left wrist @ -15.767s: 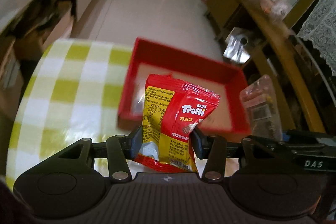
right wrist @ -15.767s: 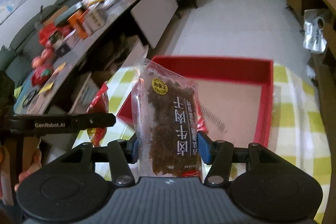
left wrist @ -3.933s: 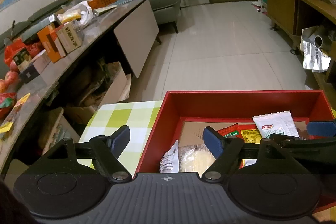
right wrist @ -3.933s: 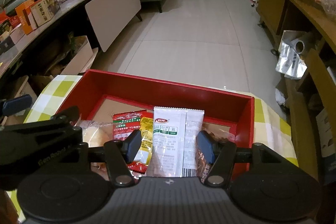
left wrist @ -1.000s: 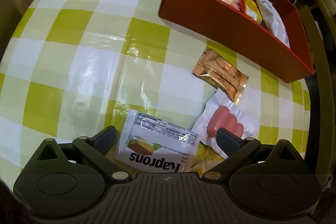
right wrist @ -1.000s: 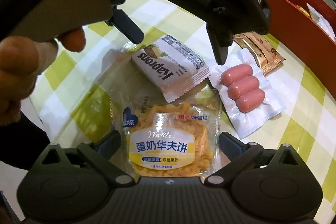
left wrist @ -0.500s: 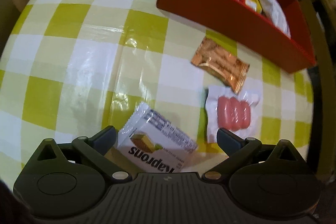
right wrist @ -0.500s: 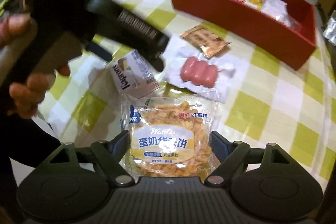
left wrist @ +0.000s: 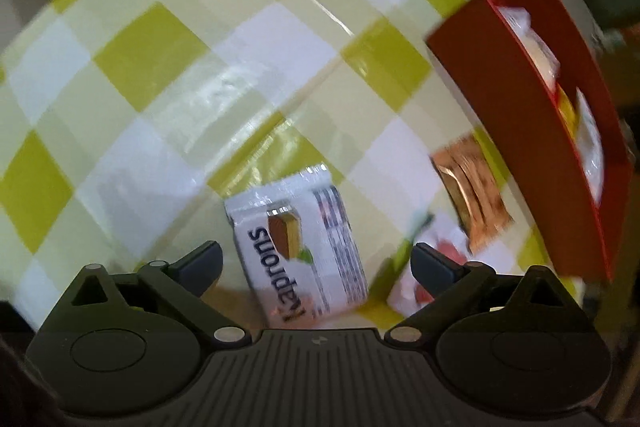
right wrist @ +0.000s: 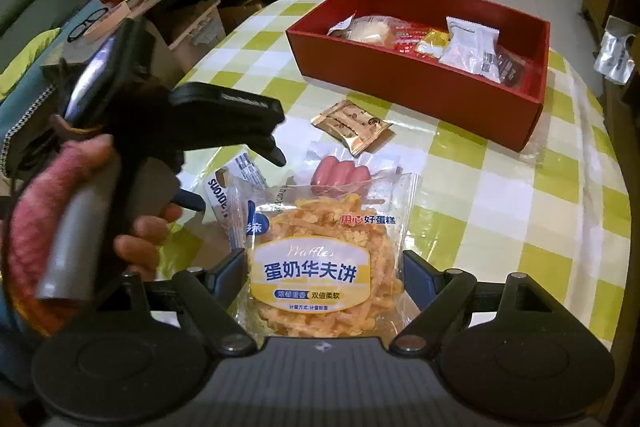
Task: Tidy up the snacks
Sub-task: 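Grasp the Kaprons wafer packet with the left gripper while the right gripper grasps the waffle bag, then lift and carry the Kaprons packet and waffle bag over the red box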
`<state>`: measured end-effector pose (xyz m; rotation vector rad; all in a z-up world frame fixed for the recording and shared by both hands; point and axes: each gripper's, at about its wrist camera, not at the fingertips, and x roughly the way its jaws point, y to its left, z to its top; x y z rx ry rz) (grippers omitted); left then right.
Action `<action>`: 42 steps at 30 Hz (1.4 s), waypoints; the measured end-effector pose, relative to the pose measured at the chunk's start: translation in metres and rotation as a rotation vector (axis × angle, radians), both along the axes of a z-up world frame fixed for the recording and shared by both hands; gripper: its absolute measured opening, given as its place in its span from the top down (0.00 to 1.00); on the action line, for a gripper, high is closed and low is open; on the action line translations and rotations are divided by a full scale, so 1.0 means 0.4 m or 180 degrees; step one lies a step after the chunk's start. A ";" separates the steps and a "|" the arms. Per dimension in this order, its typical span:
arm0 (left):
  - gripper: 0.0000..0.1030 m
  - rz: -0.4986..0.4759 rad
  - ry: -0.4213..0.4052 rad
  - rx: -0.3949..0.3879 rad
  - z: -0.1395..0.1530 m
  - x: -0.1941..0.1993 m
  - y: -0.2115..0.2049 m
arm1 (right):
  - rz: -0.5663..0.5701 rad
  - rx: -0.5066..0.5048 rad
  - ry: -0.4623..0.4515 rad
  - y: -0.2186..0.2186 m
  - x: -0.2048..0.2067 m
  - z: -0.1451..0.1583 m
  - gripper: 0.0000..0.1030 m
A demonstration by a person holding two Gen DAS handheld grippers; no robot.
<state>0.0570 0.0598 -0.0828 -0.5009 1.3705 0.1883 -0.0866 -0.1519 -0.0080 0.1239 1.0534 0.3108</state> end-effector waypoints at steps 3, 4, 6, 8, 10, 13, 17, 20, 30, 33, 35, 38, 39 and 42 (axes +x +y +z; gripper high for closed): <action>0.05 0.0073 -0.0024 0.0257 -0.002 -0.002 -0.033 | -0.0022 0.0029 -0.0027 -0.024 -0.007 0.008 0.12; 0.08 0.0053 -0.0036 0.0400 -0.001 -0.005 -0.050 | -0.0046 0.0043 -0.0044 -0.035 -0.010 0.013 0.12; 0.13 -0.0110 -0.0049 0.0654 -0.003 -0.013 -0.084 | -0.0085 0.0052 -0.0086 -0.054 -0.017 0.025 0.12; 0.24 -0.0251 -0.0071 0.0807 0.001 -0.022 -0.098 | -0.0121 0.0061 -0.0146 -0.072 -0.024 0.038 0.12; 0.35 -0.0435 -0.0136 0.0831 0.011 -0.032 -0.097 | -0.0142 0.0078 -0.0194 -0.083 -0.029 0.049 0.12; 0.36 -0.0746 -0.0063 0.0963 0.014 -0.049 -0.085 | -0.0139 0.0065 -0.0220 -0.086 -0.034 0.055 0.12; 0.36 -0.1057 0.0028 0.1004 0.016 -0.083 -0.059 | -0.0091 -0.0067 -0.0094 -0.070 -0.024 0.023 0.12; 0.23 -0.1222 -0.0017 0.0937 0.009 -0.088 -0.075 | -0.0028 -0.0212 0.0042 -0.049 -0.006 -0.020 0.12; 0.00 -0.1174 -0.0148 0.0971 -0.028 -0.100 -0.079 | 0.0052 -0.0471 0.0332 0.008 0.057 -0.137 0.11; 0.00 -0.1109 -0.0151 0.0875 -0.030 -0.100 -0.055 | 0.0038 -0.0502 0.0400 0.021 0.070 -0.157 0.09; 0.00 -0.1155 -0.0198 0.0902 -0.030 -0.105 -0.056 | 0.0019 -0.0520 0.0439 0.027 0.081 -0.174 0.05; 0.00 -0.1225 -0.0315 0.0938 -0.030 -0.123 -0.061 | -0.0018 -0.0474 0.0481 0.021 0.090 -0.187 0.00; 0.00 -0.1250 -0.0330 0.0940 -0.029 -0.127 -0.062 | -0.0027 -0.0483 0.0492 0.020 0.091 -0.189 0.00; 0.00 -0.1327 -0.0423 0.0962 -0.022 -0.153 -0.067 | -0.0048 -0.0478 0.0500 0.018 0.092 -0.194 0.00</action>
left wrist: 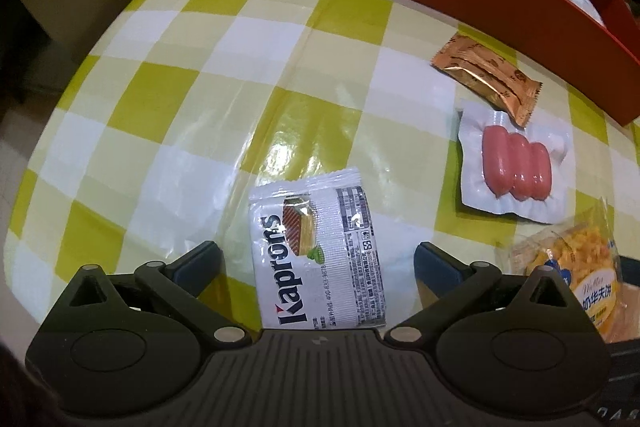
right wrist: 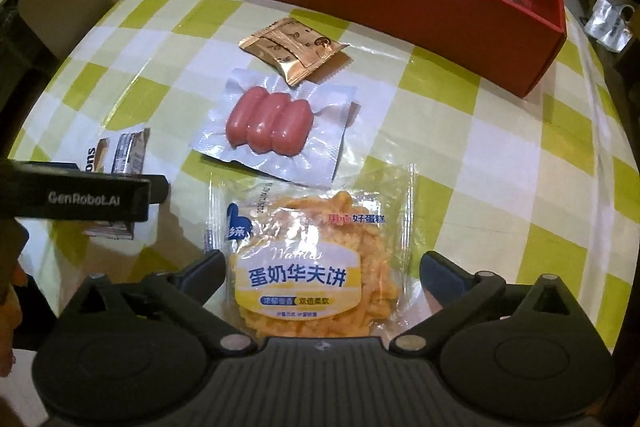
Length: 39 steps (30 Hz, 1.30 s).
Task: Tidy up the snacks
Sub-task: 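Lift and carry the Kaprons packet and waffle bag over the red box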
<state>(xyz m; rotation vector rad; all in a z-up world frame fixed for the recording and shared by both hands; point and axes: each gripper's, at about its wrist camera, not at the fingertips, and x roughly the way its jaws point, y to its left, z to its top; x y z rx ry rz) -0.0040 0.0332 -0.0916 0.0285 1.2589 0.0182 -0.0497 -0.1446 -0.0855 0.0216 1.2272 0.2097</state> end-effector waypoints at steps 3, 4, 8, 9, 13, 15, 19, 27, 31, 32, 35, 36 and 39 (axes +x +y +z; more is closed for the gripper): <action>0.00 -0.0016 -0.0093 0.0010 0.000 -0.027 -0.013 | -0.0013 -0.0011 0.0001 0.002 0.000 -0.002 0.00; 0.00 -0.0021 -0.0107 0.0013 -0.002 -0.033 -0.013 | 0.0001 -0.0023 -0.0003 0.003 -0.001 -0.002 0.00; 0.00 -0.0057 -0.0089 0.0011 0.009 -0.049 -0.017 | 0.0080 -0.0094 -0.0015 0.015 -0.004 -0.004 0.00; 0.00 -0.0078 -0.0065 0.0005 0.016 -0.044 -0.013 | 0.0080 -0.0071 -0.0009 0.014 -0.003 -0.003 0.00; 0.02 -0.0088 0.0021 -0.0014 0.024 -0.026 -0.010 | 0.0083 0.0036 -0.0023 0.003 -0.011 0.017 0.10; 0.11 -0.0123 0.0021 -0.0039 0.034 -0.023 -0.014 | 0.0091 0.0024 -0.0027 0.007 -0.017 0.021 0.11; 0.37 -0.0286 -0.0013 -0.0028 0.053 -0.028 -0.036 | 0.0117 0.0003 -0.0097 0.015 -0.024 0.044 0.14; 0.37 -0.0219 -0.0106 -0.0254 0.097 -0.026 -0.020 | -0.0118 0.0141 -0.0455 -0.022 -0.027 0.130 0.15; 0.37 -0.0206 -0.0250 -0.0290 0.133 -0.017 -0.026 | -0.0170 0.0136 -0.0595 -0.030 -0.018 0.162 0.15; 0.37 -0.0208 -0.0298 -0.0279 0.142 -0.015 -0.030 | -0.0185 0.0150 -0.0622 -0.032 -0.014 0.168 0.15; 0.37 -0.0253 -0.0430 -0.0246 0.167 -0.004 -0.044 | -0.0193 0.0135 -0.0687 -0.032 -0.004 0.181 0.15; 0.37 -0.0265 -0.0484 -0.0233 0.178 0.001 -0.050 | -0.0193 0.0121 -0.0712 -0.033 0.000 0.187 0.15; 0.37 -0.0325 -0.0621 -0.0198 0.205 0.013 -0.070 | -0.0219 0.0101 -0.0800 -0.037 0.016 0.205 0.15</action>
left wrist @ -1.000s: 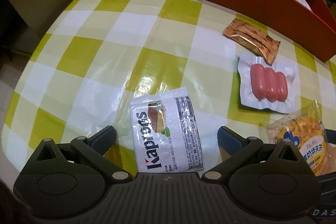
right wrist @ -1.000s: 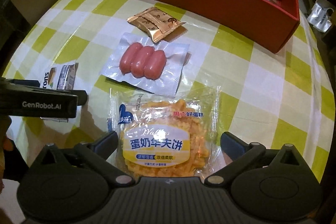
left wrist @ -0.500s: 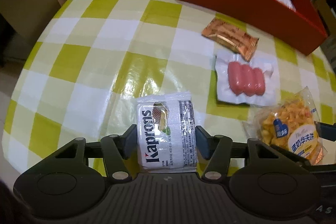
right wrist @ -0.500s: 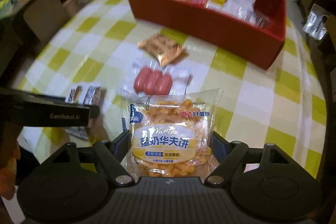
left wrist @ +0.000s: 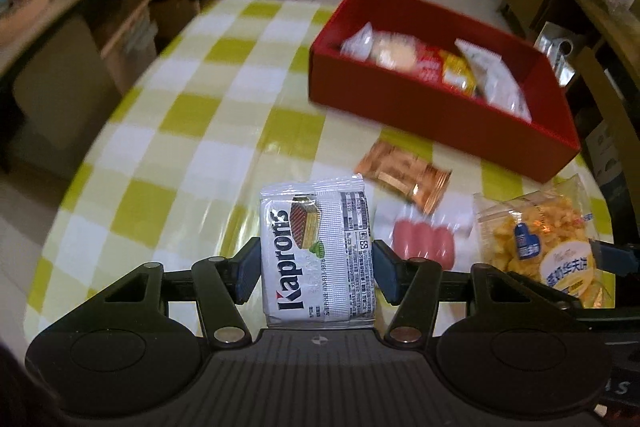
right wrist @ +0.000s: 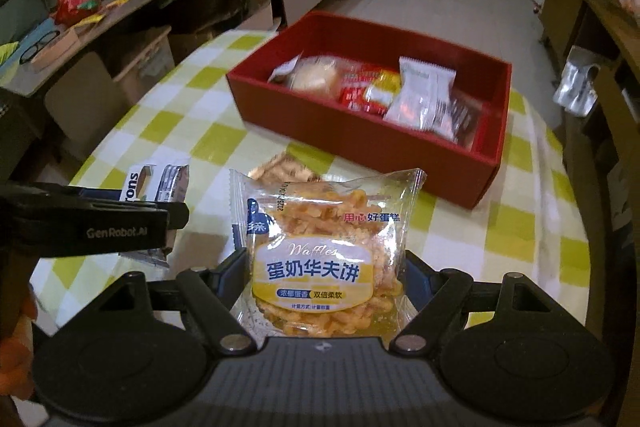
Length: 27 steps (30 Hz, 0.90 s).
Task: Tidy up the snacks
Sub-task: 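Lift and carry the Kaprons packet and waffle bag over the red box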
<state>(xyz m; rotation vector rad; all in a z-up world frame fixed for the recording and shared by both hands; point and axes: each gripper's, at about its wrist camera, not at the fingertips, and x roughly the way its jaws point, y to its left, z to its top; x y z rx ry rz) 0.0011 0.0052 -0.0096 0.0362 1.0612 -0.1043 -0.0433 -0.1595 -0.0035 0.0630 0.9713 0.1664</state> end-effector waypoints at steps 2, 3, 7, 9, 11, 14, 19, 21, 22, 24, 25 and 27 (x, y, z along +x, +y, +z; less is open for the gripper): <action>0.37 -0.0043 -0.0082 0.0012 0.015 0.008 -0.012 | -0.0045 0.0016 -0.0050 -0.009 0.013 0.011 0.15; 0.37 -0.0065 -0.0119 0.0018 0.022 0.014 -0.019 | -0.0072 0.0030 -0.0074 -0.014 0.020 0.016 0.15; 0.37 -0.0110 -0.0250 0.0030 0.045 0.046 -0.042 | -0.0168 0.0066 -0.0172 -0.033 0.054 0.039 0.15; 0.37 -0.0122 -0.0314 0.0038 0.055 0.065 -0.052 | -0.0224 0.0091 -0.0230 -0.044 0.074 0.051 0.15; 0.37 -0.0131 -0.0384 0.0048 0.066 0.088 -0.062 | -0.0271 0.0104 -0.0270 -0.055 0.093 0.059 0.15; 0.37 -0.0156 -0.0472 0.0059 0.078 0.119 -0.080 | -0.0337 0.0083 -0.0322 -0.071 0.121 0.066 0.15; 0.37 -0.0201 -0.0536 0.0021 0.085 0.166 -0.103 | -0.0470 0.0103 -0.0406 -0.103 0.166 0.083 0.15; 0.37 -0.0222 -0.0555 0.0024 0.085 0.179 -0.114 | -0.0511 0.0096 -0.0436 -0.115 0.184 0.088 0.15; 0.37 -0.0236 -0.0570 0.0033 0.085 0.186 -0.120 | -0.0535 0.0094 -0.0450 -0.120 0.194 0.089 0.15; 0.37 -0.0259 -0.0591 0.0053 0.084 0.199 -0.131 | -0.0556 0.0085 -0.0456 -0.126 0.209 0.089 0.15; 0.37 -0.0267 -0.0600 0.0055 0.083 0.207 -0.136 | -0.0570 0.0074 -0.0457 -0.130 0.218 0.088 0.15; 0.37 -0.0272 -0.0613 0.0051 0.085 0.222 -0.146 | -0.0587 0.0058 -0.0460 -0.135 0.232 0.085 0.15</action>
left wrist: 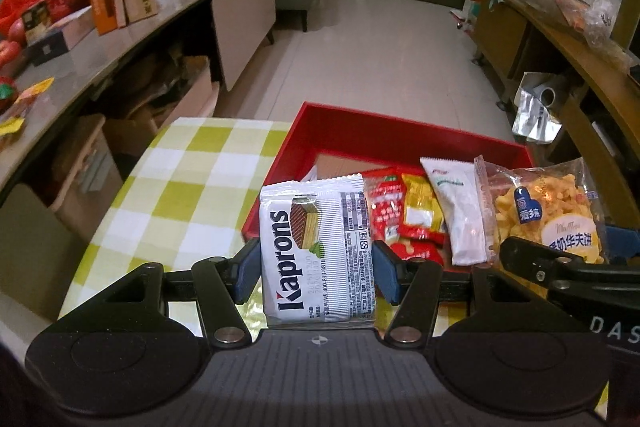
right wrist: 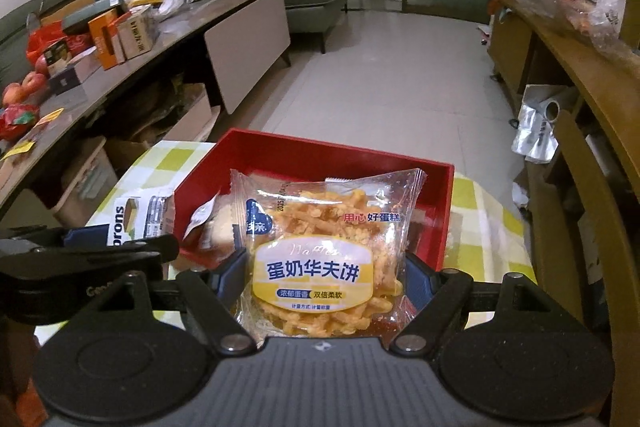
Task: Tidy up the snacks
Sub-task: 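Lift and carry the Kaprons packet and waffle bag over the red box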
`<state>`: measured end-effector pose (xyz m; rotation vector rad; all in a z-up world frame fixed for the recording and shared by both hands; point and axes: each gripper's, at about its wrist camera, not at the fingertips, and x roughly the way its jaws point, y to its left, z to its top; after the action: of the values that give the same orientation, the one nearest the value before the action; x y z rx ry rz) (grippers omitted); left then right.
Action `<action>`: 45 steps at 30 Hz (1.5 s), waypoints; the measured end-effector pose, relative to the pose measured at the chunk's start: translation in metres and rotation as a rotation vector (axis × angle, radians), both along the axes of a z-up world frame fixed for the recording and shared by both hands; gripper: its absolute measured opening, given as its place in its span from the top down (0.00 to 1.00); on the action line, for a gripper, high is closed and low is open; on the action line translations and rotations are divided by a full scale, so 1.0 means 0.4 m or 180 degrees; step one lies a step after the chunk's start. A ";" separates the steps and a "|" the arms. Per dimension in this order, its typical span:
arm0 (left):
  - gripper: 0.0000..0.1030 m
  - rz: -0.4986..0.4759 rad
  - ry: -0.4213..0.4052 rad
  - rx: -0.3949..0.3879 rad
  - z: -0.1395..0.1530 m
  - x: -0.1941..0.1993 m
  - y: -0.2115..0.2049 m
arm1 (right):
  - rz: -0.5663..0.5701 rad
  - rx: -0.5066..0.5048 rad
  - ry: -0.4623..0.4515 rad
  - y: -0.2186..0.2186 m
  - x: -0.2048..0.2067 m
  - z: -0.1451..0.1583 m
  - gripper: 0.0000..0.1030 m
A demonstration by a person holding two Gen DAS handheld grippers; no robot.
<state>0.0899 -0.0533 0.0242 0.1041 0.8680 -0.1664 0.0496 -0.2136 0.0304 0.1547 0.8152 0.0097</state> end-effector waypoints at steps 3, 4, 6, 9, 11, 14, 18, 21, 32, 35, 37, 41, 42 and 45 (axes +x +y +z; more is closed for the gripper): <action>0.37 0.0002 -0.0039 0.0003 0.004 0.022 -0.012 | -0.0020 -0.0004 -0.0010 -0.006 0.023 -0.001 0.15; 0.37 0.0003 -0.0055 0.0010 0.005 0.030 -0.017 | -0.0025 -0.0008 -0.0013 -0.008 0.030 -0.001 0.15; 0.37 0.0004 -0.0082 0.0018 0.006 0.045 -0.025 | -0.0032 -0.0015 -0.0016 -0.009 0.044 -0.004 0.15; 0.37 -0.0008 -0.0110 0.0035 0.005 0.069 -0.042 | -0.0054 -0.0023 -0.0014 -0.015 0.068 -0.010 0.15; 0.37 -0.0012 -0.0128 0.0058 0.002 0.080 -0.050 | -0.0072 -0.0033 0.0000 -0.020 0.081 -0.015 0.15; 0.37 0.0000 -0.0134 0.0090 -0.006 0.098 -0.060 | -0.0105 -0.0042 0.0020 -0.028 0.099 -0.026 0.15; 0.37 0.0035 -0.0110 0.0108 -0.016 0.121 -0.063 | -0.0134 -0.0040 0.0061 -0.039 0.120 -0.041 0.15; 0.37 0.0048 -0.0092 0.0116 -0.023 0.137 -0.068 | -0.0152 -0.0070 0.0091 -0.044 0.132 -0.052 0.15; 0.37 0.0096 0.0002 0.0185 -0.060 0.180 -0.085 | -0.0167 -0.0113 0.0193 -0.060 0.179 -0.092 0.15; 0.37 0.0089 0.0019 0.0198 -0.066 0.186 -0.092 | -0.0156 -0.0124 0.0214 -0.059 0.190 -0.101 0.15; 0.37 0.0084 0.0020 0.0217 -0.070 0.189 -0.098 | -0.0151 -0.0137 0.0221 -0.059 0.196 -0.105 0.15; 0.37 0.0085 0.0038 0.0249 -0.082 0.197 -0.105 | -0.0175 -0.0146 0.0234 -0.063 0.205 -0.112 0.15; 0.37 0.0084 0.0045 0.0256 -0.085 0.199 -0.107 | -0.0178 -0.0146 0.0240 -0.063 0.206 -0.114 0.15; 0.37 0.0087 0.0067 0.0275 -0.093 0.205 -0.111 | -0.0175 -0.0161 0.0261 -0.059 0.212 -0.120 0.15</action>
<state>0.1720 -0.0976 -0.0130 0.1715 0.8974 -0.1047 0.1345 -0.2373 -0.0176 0.1304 0.8919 -0.0693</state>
